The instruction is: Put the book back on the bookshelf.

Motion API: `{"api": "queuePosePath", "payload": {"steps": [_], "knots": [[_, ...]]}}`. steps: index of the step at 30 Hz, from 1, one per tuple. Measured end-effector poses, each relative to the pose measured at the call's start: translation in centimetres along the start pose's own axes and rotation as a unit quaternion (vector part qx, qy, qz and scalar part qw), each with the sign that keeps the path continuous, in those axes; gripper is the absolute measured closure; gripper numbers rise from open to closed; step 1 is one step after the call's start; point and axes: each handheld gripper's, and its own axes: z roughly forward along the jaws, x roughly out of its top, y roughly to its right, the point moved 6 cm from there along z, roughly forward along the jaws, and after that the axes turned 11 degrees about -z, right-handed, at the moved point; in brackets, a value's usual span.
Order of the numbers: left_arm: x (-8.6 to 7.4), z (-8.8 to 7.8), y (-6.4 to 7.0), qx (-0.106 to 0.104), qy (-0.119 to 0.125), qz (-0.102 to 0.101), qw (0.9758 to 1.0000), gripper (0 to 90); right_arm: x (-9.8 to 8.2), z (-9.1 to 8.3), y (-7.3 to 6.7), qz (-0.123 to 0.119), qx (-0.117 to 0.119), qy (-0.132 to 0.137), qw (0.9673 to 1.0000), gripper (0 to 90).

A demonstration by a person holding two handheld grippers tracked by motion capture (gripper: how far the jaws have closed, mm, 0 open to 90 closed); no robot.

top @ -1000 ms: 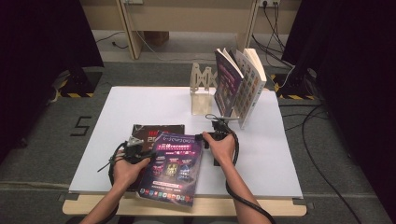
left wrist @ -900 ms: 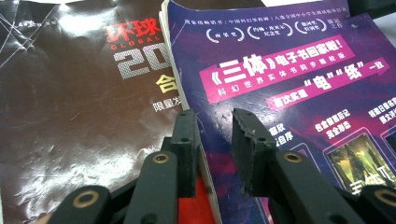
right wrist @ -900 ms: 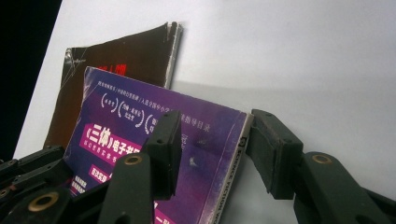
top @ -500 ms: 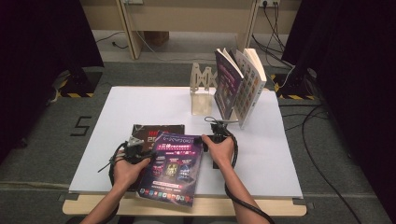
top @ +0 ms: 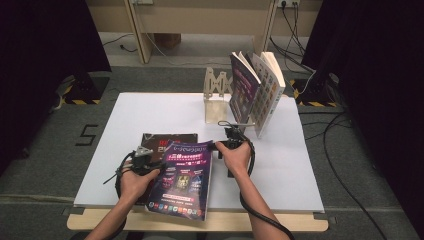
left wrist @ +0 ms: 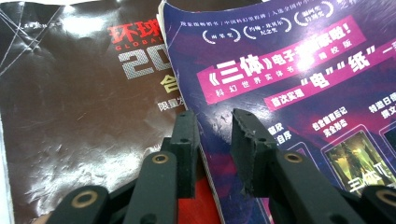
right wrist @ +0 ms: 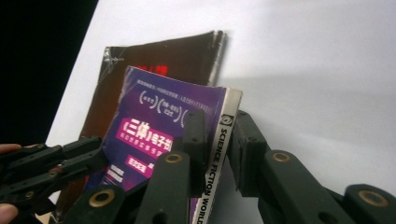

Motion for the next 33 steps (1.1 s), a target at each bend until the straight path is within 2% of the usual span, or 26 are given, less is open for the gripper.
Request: {"api": "queuePosePath", "payload": {"steps": [4, 6, 14, 20, 21, 32, 33], "knots": [[0.1, 0.0, 0.0, -0.008, -0.001, -0.001, 1.0, 69.2, 0.3, -0.4, -0.5, -0.001, 0.005, 0.013, 0.9999, 80.5], [0.1, 0.0, 0.1, -0.011, 0.0, -0.003, 0.9999, 67.2, 0.5, -0.7, -0.7, 0.007, 0.006, 0.017, 0.9998, 81.0], [0.7, -0.6, 0.2, -0.016, 0.021, -0.014, 0.9995, 63.2, 1.0, -1.6, -1.0, 0.009, 0.007, 0.036, 0.9993, 82.4], [0.7, -0.7, 0.2, -0.017, 0.022, -0.014, 0.9995, 62.6, 1.6, -2.7, -1.4, 0.002, 0.009, 0.054, 0.9985, 83.2], [0.7, -0.7, 0.2, -0.017, 0.023, -0.015, 0.9995, 62.4, 1.8, -3.0, -1.5, -0.007, 0.006, 0.059, 0.9982, 83.3], [0.8, -0.8, 0.1, -0.02, 0.024, -0.017, 0.9994, 62.1, 2.4, -4.0, -2.2, -0.019, 0.004, 0.082, 0.9965, 83.4], [0.8, -0.8, 0.1, -0.019, 0.024, -0.016, 0.9994, 62.1, 2.6, -4.3, -2.1, -0.026, 0.001, 0.089, 0.9957, 83.4]]}}
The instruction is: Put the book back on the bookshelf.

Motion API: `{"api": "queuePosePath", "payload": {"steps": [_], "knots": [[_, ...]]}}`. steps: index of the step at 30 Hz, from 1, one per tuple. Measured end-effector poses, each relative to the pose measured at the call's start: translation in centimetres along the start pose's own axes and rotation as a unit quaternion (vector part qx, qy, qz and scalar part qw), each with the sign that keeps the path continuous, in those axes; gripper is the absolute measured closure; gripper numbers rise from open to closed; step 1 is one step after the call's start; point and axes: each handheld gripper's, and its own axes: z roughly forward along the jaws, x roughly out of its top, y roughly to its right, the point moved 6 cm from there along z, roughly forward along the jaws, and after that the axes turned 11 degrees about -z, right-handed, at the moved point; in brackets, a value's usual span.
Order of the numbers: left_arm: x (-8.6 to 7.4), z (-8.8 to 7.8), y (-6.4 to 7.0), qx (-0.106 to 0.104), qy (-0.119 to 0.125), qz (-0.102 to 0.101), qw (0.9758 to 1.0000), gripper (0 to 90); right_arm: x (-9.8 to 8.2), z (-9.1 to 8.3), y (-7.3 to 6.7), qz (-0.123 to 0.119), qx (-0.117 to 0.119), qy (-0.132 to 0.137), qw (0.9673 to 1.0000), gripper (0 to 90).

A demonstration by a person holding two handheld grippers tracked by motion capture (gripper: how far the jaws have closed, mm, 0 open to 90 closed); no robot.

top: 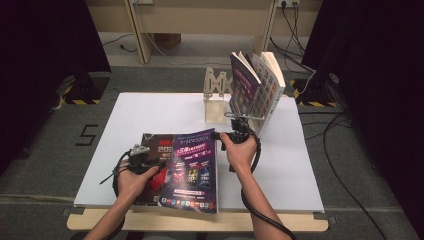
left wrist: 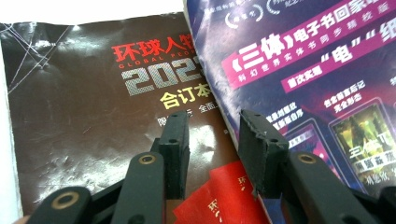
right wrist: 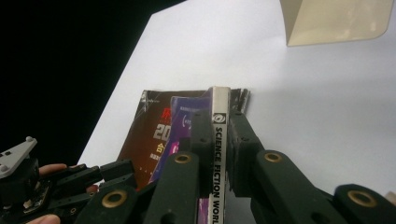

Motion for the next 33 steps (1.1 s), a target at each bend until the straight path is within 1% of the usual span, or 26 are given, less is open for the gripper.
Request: {"api": "queuePosePath", "payload": {"steps": [3, 6, 9, 12, 14, 16, 17, 19, 27, 30, 32, 33], "knots": [[0.0, 0.0, 0.0, 0.0, -0.001, 0.001, 1.0, 62.2, 0.2, -0.4, 0.0, -0.001, -0.006, 0.005, 1.0, 83.4], [0.0, 0.0, -0.1, 0.002, -0.002, 0.001, 1.0, 62.2, 0.7, -1.1, 0.0, -0.007, -0.014, 0.016, 0.9998, 83.4], [0.0, 0.0, 0.0, 0.002, -0.003, 0.001, 1.0, 62.2, 0.9, -1.4, 0.1, -0.008, -0.016, 0.019, 0.9997, 83.4], [-0.1, 0.1, 0.0, 0.001, -0.002, 0.0, 1.0, 62.1, 1.2, -2.0, 0.2, -0.014, -0.023, 0.031, 0.9992, 83.4], [-0.1, 0.1, 0.0, 0.002, -0.003, 0.001, 1.0, 62.1, 1.3, -2.1, 0.2, -0.013, -0.025, 0.032, 0.9991, 83.4], [-0.1, 0.1, -0.1, 0.002, -0.002, 0.001, 1.0, 62.0, 1.5, -2.5, 0.2, -0.013, -0.028, 0.041, 0.9987, 83.4], [-0.1, 0.1, -0.1, 0.002, -0.003, 0.001, 1.0, 62.0, 1.5, -2.5, 0.2, -0.013, -0.028, 0.041, 0.9987, 83.4], [-0.1, 0.1, -0.1, 0.002, -0.002, 0.0, 1.0, 61.9, 1.7, -2.9, 0.1, -0.019, -0.031, 0.049, 0.9981, 83.5], [-0.1, 0.0, -0.1, 0.002, -0.003, -0.001, 1.0, 61.8, 2.2, -3.7, 0.1, -0.025, -0.038, 0.06, 0.9972, 83.4], [-0.1, 0.0, -0.2, 0.004, -0.002, -0.002, 1.0, 61.7, 2.4, -4.3, 0.1, -0.029, -0.043, 0.069, 0.9962, 83.4], [-0.2, 0.1, -0.2, 0.004, -0.003, -0.002, 1.0, 61.8, 2.5, -4.4, 0.2, -0.033, -0.045, 0.073, 0.9958, 83.4], [-0.2, 0.1, -0.2, 0.004, -0.004, 0.0, 1.0, 61.7, 2.6, -4.6, 0.1, -0.032, -0.049, 0.077, 0.9954, 83.4]]}}
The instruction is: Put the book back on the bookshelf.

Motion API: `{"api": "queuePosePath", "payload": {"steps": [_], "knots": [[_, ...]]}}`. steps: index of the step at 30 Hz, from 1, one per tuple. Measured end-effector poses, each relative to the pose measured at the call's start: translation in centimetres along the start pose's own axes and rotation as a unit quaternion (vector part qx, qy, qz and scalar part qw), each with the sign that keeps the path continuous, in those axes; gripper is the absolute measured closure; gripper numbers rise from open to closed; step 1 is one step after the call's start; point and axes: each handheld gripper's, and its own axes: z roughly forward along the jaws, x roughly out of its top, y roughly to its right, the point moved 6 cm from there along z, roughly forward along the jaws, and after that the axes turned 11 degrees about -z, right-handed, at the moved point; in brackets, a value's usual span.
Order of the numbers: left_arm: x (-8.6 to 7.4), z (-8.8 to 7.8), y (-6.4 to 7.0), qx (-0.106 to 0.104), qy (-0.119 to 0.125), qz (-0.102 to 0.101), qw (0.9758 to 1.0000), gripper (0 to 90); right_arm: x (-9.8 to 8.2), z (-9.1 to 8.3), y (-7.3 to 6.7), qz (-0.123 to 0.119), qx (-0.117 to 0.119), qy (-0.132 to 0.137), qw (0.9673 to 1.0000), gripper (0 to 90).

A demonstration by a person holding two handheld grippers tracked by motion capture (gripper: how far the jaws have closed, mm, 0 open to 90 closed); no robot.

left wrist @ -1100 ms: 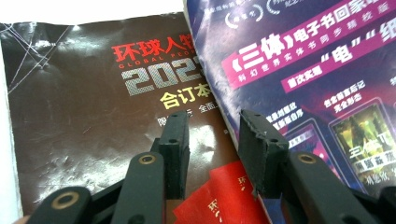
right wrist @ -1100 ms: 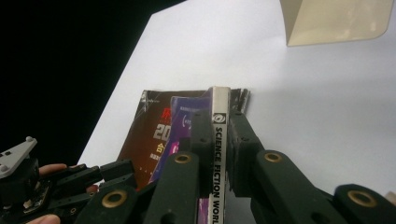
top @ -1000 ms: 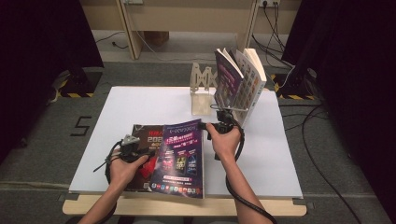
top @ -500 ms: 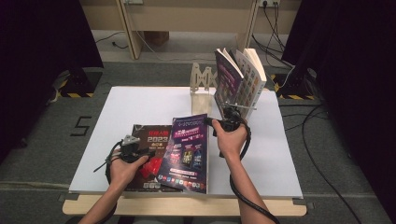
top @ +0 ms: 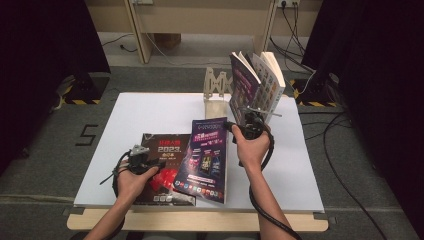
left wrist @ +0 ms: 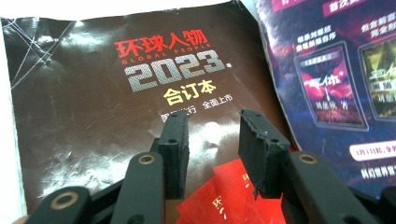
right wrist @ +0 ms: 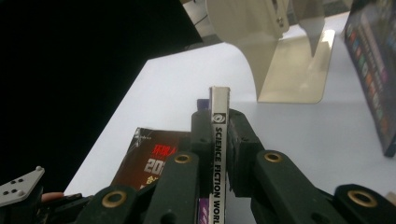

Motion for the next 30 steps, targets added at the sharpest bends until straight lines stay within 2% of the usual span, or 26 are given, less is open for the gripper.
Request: {"api": "queuePosePath", "payload": {"steps": [10, 22, 30], "knots": [[0.0, 0.0, 0.0, 0.0, -0.001, 0.001, 1.0, 61.9, 1.1, -1.7, 0.4, -0.006, -0.008, 0.028, 0.9996, 83.4], [0.0, 0.0, 0.0, 0.0, -0.001, 0.001, 1.0, 61.8, 1.9, -2.7, 0.6, -0.01, -0.013, 0.042, 0.999, 83.4], [-0.1, 0.1, 0.0, 0.0, -0.002, 0.001, 1.0, 61.9, 2.9, -3.9, 0.6, -0.026, -0.029, 0.057, 0.9976, 83.4]]}}
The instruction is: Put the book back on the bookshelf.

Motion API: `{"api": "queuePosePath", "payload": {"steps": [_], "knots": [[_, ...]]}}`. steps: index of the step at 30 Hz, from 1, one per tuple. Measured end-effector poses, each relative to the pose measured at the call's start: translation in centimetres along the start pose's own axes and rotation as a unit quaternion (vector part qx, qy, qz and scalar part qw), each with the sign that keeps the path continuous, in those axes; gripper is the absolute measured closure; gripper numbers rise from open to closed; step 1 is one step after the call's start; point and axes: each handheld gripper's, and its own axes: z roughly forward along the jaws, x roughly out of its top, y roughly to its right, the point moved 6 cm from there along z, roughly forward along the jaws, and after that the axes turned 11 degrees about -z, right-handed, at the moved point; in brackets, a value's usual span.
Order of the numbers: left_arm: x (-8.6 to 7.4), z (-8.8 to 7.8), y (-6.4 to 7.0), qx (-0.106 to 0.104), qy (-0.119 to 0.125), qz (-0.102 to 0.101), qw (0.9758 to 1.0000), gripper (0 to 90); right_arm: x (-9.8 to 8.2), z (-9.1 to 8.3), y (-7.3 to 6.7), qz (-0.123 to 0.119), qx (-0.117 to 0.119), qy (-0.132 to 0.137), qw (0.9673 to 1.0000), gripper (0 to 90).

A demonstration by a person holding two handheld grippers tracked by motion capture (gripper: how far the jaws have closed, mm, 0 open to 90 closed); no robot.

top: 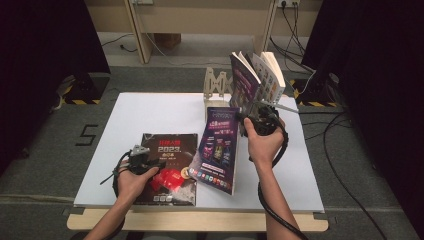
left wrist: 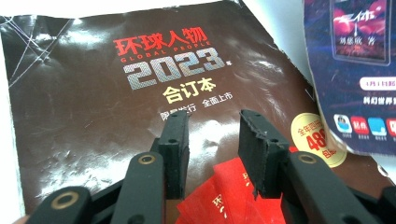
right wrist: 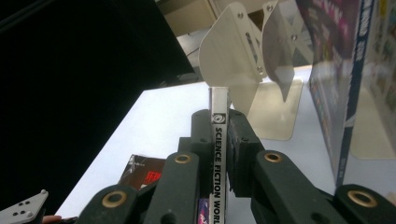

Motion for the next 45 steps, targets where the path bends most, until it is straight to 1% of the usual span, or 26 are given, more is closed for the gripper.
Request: {"api": "queuePosePath", "payload": {"steps": [4, 5, 9, 11, 15, 17, 20, 26, 27, 30, 32, 40, 44, 45], "knots": [[0.0, 0.0, 0.0, 0.0, 0.0, 0.001, 1.0, 62.0, 0.6, -0.6, 0.1, 0.0, -0.006, 0.009, 0.9999, 83.4], [0.0, 0.0, 0.0, 0.0, -0.001, 0.0, 1.0, 62.0, 0.9, -0.8, 0.4, -0.004, -0.01, 0.013, 0.9999, 83.4], [0.0, 0.0, 0.0, 0.0, -0.001, 0.001, 1.0, 62.0, 1.2, -1.1, 0.5, -0.003, -0.013, 0.019, 0.9997, 83.4], [0.0, 0.0, 0.0, -0.001, -0.002, 0.001, 1.0, 62.0, 1.8, -1.4, 0.6, -0.006, -0.016, 0.026, 0.9995, 83.4], [-0.1, 0.1, 0.0, 0.001, -0.002, 0.002, 1.0, 62.0, 2.2, -1.7, 0.7, -0.01, -0.021, 0.029, 0.9993, 83.4], [-0.1, 0.1, 0.0, 0.001, -0.001, 0.001, 1.0, 62.0, 2.6, -1.8, 0.8, -0.015, -0.025, 0.034, 0.999, 83.4], [-0.1, 0.0, 0.0, 0.001, -0.003, 0.001, 1.0, 62.0, 2.9, -1.9, 0.7, -0.016, -0.027, 0.037, 0.9988, 83.4], [-0.1, 0.1, 0.0, 0.001, -0.003, 0.002, 1.0, 62.0, 3.7, -2.2, 0.7, -0.025, -0.037, 0.051, 0.9977, 83.4], [0.0, 0.0, 0.0, -0.001, -0.002, 0.001, 1.0, 62.0, 4.1, -2.4, 0.6, -0.028, -0.04, 0.058, 0.9971, 83.4], [0.0, 0.0, -0.1, 0.0, -0.001, 0.001, 1.0, 62.0, 4.4, -2.4, 0.5, -0.026, -0.041, 0.063, 0.9968, 83.4], [-0.1, 0.0, 0.0, 0.001, -0.002, 0.002, 1.0, 62.1, 4.7, -2.4, 0.6, -0.033, -0.044, 0.066, 0.9963, 83.4], [-0.1, 0.1, -0.1, -0.002, 0.0, 0.002, 1.0, 62.0, 6.1, -2.1, 0.8, -0.035, -0.053, 0.076, 0.9951, 83.4], [-0.1, 0.1, -0.1, -0.002, 0.0, 0.002, 1.0, 62.0, 6.7, -1.9, 0.9, -0.043, -0.06, 0.083, 0.9939, 83.4], [-0.1, 0.1, 0.0, -0.002, 0.0, 0.001, 1.0, 62.0, 7.0, -1.9, 0.9, -0.046, -0.064, 0.087, 0.9931, 83.4]]}}
